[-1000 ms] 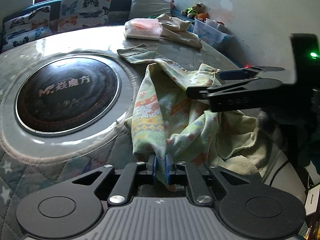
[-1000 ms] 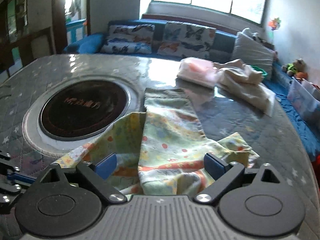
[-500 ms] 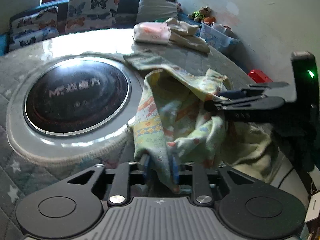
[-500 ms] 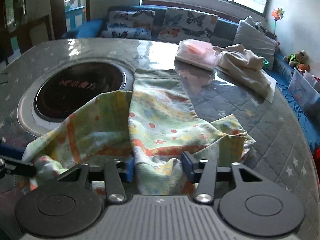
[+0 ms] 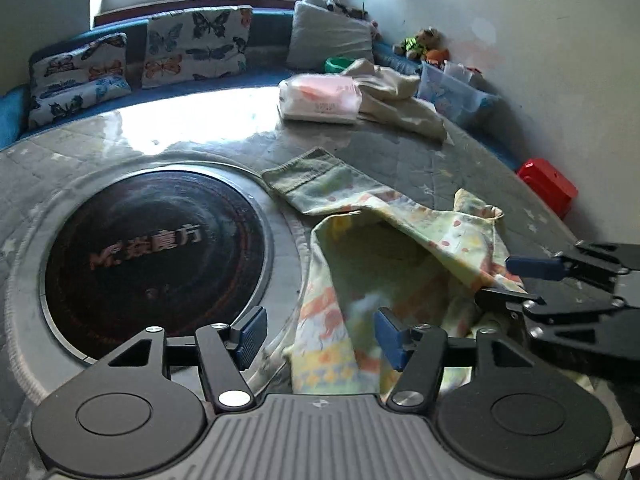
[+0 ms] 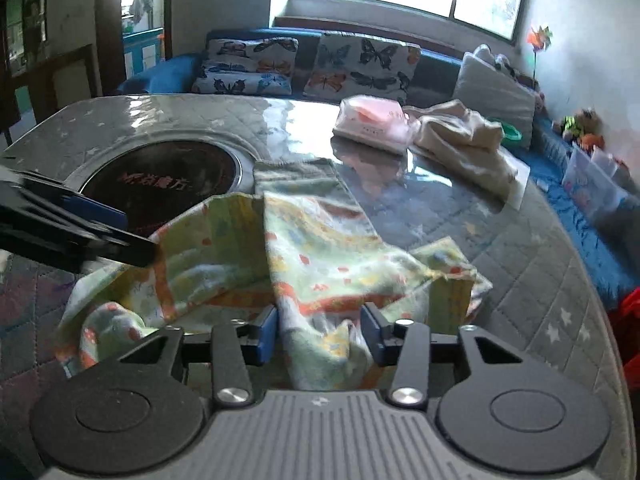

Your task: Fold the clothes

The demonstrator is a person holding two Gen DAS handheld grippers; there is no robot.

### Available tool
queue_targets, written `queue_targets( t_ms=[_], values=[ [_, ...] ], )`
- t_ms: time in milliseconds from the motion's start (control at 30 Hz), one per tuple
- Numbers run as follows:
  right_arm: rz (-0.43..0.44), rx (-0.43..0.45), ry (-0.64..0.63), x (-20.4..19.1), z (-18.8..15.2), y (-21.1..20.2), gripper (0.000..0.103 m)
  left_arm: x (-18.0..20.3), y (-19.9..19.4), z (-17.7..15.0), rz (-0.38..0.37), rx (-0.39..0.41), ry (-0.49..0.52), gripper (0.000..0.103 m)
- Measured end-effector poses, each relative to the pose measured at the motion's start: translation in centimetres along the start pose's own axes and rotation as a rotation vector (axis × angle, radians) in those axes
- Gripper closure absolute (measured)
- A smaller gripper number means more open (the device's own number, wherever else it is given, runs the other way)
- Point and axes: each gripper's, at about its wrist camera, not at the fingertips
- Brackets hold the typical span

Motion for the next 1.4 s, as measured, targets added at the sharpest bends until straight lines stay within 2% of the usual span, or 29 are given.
queue_targets(
  t_ms=[167, 233, 267, 400, 467, 500, 533, 700, 933, 1133, 1300, 1400],
  values=[
    [0.014, -0.003, -0.048, -0.8, 1.2, 1.0, 0.048, 0.1, 2.4, 0.4, -0.001, -0.044, -0.006, 0.055],
    [0.02, -0.013, -0.071, -1.2, 1.7, 1.8, 0.048, 0.2, 3.4, 0.6, -0.002, -0.062, -0.009, 0.064],
    [0.022, -0.019, -0.081, -1.4, 1.9, 2.3, 0.048, 0.2, 3.8, 0.7, -0.004, -0.069, -0.01, 0.073],
    [0.023, -0.041, -0.111, -1.8, 2.6, 4.2, 0.057, 0.3, 3.8, 0.6, -0.012, -0.065, -0.005, 0.085],
    [0.011, -0.043, -0.124, -1.8, 2.8, 4.8, 0.065, 0.3, 3.5, 0.5, -0.017, -0.058, -0.001, 0.087],
    [0.007, -0.042, -0.122, -1.7, 2.8, 4.9, 0.077, 0.3, 3.3, 0.5, -0.018, -0.054, -0.002, 0.087],
    [0.005, -0.036, -0.117, -1.5, 2.8, 4.9, 0.083, 0.3, 3.2, 0.4, -0.019, -0.051, -0.003, 0.088],
    [-0.051, 0.032, -0.079, 0.0, 2.4, 3.1, 0.095, 0.1, 2.2, 0.2, -0.018, -0.029, -0.004, 0.091],
    [-0.18, 0.161, -0.01, 3.1, 0.7, -2.3, 0.098, -0.2, -0.4, -0.2, -0.03, 0.026, -0.013, 0.093],
    [-0.294, 0.219, 0.117, 6.4, -2.4, -6.7, 0.097, 0.0, -3.2, -0.7, -0.08, 0.079, -0.01, 0.096],
    [-0.366, 0.234, 0.256, 8.4, -5.7, -9.0, 0.097, 0.4, -5.6, -1.7, -0.143, 0.107, 0.009, 0.096],
    [-0.395, 0.179, 0.33, 9.5, -7.9, -9.2, 0.097, 0.5, -6.4, -2.8, -0.189, 0.092, 0.034, 0.096]
  ],
)
Point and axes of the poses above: each gripper's, at about its wrist camera, not at the fingertips, and y roughly the way its jaws point, x to its right, z to its top, and after that the axes turned 5 degrees about z, right-handed
